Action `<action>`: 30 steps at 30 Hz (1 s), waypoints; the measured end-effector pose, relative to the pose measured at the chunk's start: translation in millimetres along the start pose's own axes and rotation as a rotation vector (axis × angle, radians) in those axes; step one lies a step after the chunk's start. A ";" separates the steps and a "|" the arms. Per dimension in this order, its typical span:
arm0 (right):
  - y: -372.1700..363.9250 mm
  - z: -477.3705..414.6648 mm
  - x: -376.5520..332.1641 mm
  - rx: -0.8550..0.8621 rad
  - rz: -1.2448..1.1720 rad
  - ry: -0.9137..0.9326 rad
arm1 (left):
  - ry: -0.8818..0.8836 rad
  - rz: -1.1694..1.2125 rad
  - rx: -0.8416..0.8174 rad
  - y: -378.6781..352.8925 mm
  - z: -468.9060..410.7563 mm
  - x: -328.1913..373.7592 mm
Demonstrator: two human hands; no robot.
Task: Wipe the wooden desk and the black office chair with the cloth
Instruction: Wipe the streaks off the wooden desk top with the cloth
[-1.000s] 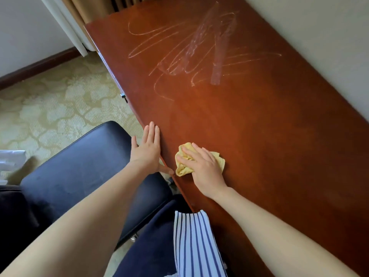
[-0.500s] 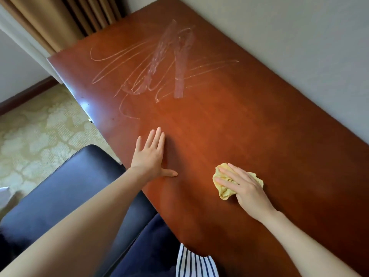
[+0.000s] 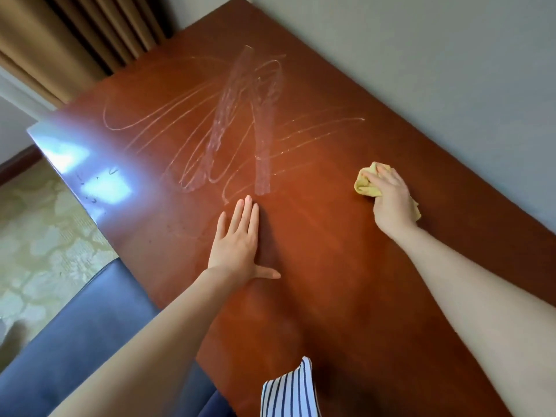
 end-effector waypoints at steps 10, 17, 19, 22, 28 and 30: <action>-55.9 -49.2 -103.9 -0.054 0.101 0.165 | -0.013 -0.039 -0.025 -5.5 -10.1 -2.5; -74.8 50.3 -133.3 -0.151 0.089 0.606 | 0.001 -0.072 -0.032 -2.9 -8.5 -1.6; -74.4 77.2 -125.0 -0.194 0.074 0.706 | 0.008 -0.099 -0.041 -1.9 -7.9 -0.8; -65.4 103.6 -105.2 -0.243 0.055 0.855 | 0.016 -0.163 -0.042 2.9 -7.1 3.2; -38.6 104.1 -50.5 -0.308 0.122 1.036 | -0.027 -0.065 0.060 28.0 -18.3 28.5; -27.2 88.8 -30.9 -0.297 0.145 0.982 | -0.096 -0.091 0.049 35.0 -31.1 40.3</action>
Point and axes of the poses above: each hand's wrist, its own z-axis away from the middle knuckle, its own y-axis out of the back of the hand, x = y × z, the point moved 8 cm from there along -z, towards the middle knuckle, and after that the axes turned 4 degrees about -y, right-handed, at the moved point
